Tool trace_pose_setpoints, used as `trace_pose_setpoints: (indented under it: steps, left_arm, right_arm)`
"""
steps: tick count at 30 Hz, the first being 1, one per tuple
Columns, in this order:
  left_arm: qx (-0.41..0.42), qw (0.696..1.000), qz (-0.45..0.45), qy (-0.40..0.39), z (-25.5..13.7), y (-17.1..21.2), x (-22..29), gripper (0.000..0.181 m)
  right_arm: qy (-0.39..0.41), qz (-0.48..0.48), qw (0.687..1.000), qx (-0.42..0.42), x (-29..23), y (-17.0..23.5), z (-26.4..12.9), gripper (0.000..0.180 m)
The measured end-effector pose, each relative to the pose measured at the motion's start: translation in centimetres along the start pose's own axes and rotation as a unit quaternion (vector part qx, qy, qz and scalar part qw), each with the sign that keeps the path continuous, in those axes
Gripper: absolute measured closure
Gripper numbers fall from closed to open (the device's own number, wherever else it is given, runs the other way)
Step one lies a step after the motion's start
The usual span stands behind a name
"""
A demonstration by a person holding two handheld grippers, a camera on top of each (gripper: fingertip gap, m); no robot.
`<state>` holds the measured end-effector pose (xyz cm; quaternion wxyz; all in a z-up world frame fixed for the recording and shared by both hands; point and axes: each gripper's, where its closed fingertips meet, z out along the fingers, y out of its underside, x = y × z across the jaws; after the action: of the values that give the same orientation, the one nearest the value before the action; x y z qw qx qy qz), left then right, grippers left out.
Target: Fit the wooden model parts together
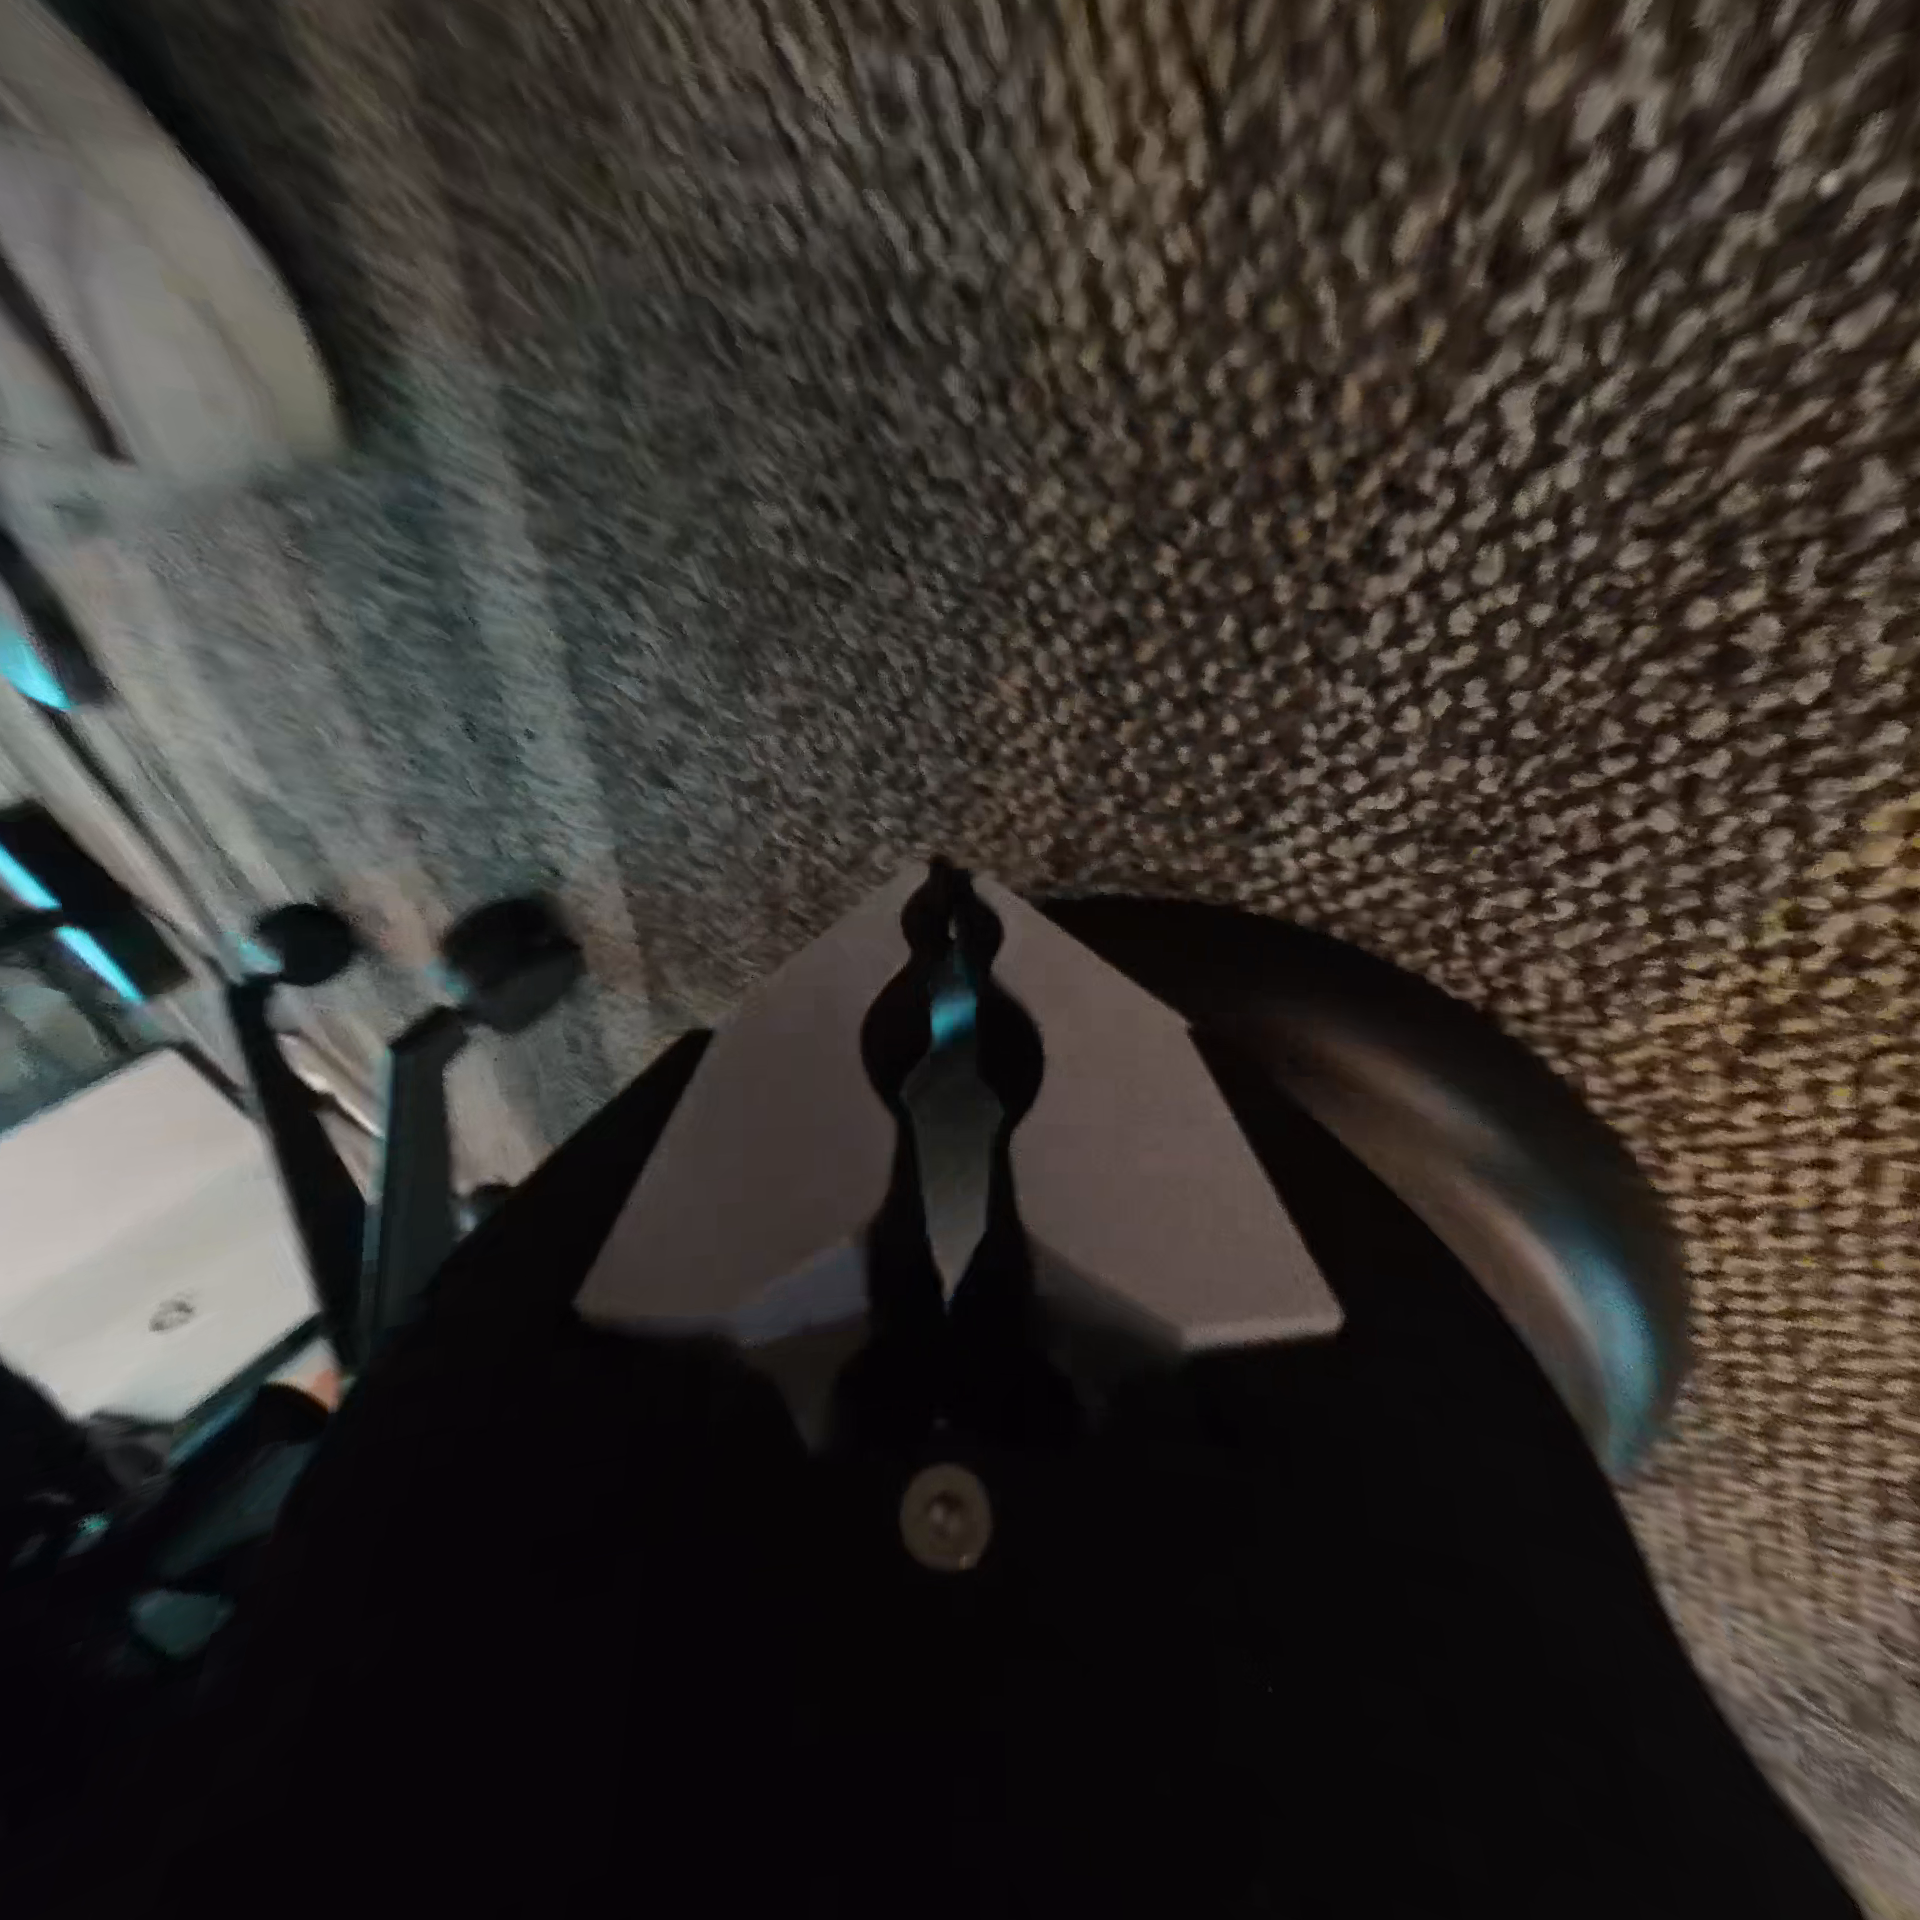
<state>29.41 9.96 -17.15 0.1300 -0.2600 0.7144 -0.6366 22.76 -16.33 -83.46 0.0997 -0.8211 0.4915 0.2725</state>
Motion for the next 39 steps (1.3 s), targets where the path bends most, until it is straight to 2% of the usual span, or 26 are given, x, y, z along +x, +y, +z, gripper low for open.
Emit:
trace_pose_setpoints:
  steps: [2,4,7,12,17,21,24,27,29,32,35,39]
  left_arm:
    - [0.008,1.000,-0.005,-0.001,-0.2,-0.2,-0.1,0.137]
    - [0.016,1.000,-0.009,-0.001,-0.3,-0.4,-0.2,0.137]
    - [0.021,1.000,-0.014,0.000,-0.4,-0.6,-0.4,0.137]
    - [0.024,0.999,0.006,-0.020,-0.4,-0.7,-0.8,0.137]
    - [0.032,0.999,0.017,-0.028,-0.6,-0.9,-0.7,0.146]
    - [0.065,0.997,-0.020,-0.042,-1.4,-1.6,-1.8,0.154]
    - [0.080,0.994,-0.062,-0.036,-2.3,-1.9,-2.1,0.154]
    - [0.128,0.986,-0.094,-0.050,-4.8,-3.3,-2.5,0.153]
    - [0.156,0.981,-0.098,-0.067,-6.4,-4.2,-3.1,0.153]
    - [0.116,0.987,-0.098,-0.055,-6.9,-3.5,-4.2,0.150]
    - [0.047,0.994,-0.100,0.018,-6.7,-3.6,-3.7,0.145]
    - [0.026,0.997,-0.056,0.037,-7.1,-6.5,-3.6,0.149]
  right_arm:
    - [-0.045,0.028,0.997,0.052,-2.4,-1.1,-1.7,0.180]
    - [-0.147,0.053,0.976,0.152,-7.1,-3.2,-4.7,0.180]
    - [-0.340,0.039,0.888,0.308,-17.6,-4.7,-12.5,0.180]
    - [-0.522,-0.023,0.767,0.373,-32.8,-1.9,-23.4,0.180]
    - [-0.572,-0.108,0.719,0.380,-45.3,2.4,-31.0,0.180]
    - [-0.592,-0.169,0.688,0.384,-54.8,5.2,-36.1,0.180]
    - [-0.553,-0.229,0.682,0.421,-60.3,4.1,-40.4,0.180]
    - [-0.480,-0.305,0.675,0.469,-63.8,0.8,-45.1,0.180]
    - [-0.428,-0.324,0.685,0.492,-64.3,-2.9,-48.0,0.180]
    - [-0.368,-0.326,0.705,0.510,-63.4,-8.4,-51.2,0.180]
    - [-0.342,-0.315,0.749,0.472,-62.7,-12.4,-51.8,0.180]
    - [-0.261,-0.301,0.819,0.412,-59.9,-16.8,-50.7,0.180]
